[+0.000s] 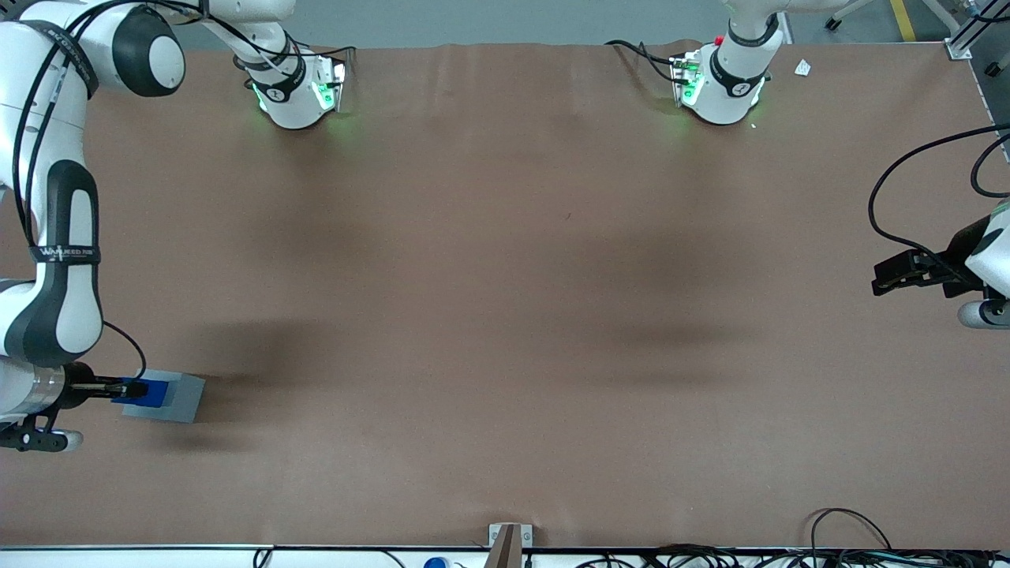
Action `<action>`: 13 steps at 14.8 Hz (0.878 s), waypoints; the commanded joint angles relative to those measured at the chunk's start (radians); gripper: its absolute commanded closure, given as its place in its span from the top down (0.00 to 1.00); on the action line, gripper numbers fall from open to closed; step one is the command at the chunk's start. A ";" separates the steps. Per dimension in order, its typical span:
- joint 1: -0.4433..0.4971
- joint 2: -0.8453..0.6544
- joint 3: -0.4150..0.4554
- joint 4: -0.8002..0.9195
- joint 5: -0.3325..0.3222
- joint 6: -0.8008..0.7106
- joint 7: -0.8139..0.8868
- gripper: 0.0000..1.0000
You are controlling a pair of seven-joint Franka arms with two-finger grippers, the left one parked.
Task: Insert blue part into gray base with right arm
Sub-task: 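Press the blue block deeper into the gray base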
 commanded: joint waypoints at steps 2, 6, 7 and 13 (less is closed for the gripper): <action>-0.014 0.019 0.009 0.031 -0.009 -0.017 0.023 0.00; -0.014 0.021 0.011 0.031 -0.008 -0.032 0.045 0.00; -0.014 0.022 0.011 0.031 -0.006 -0.027 0.045 0.00; -0.012 0.041 0.011 0.031 -0.005 -0.006 0.045 0.00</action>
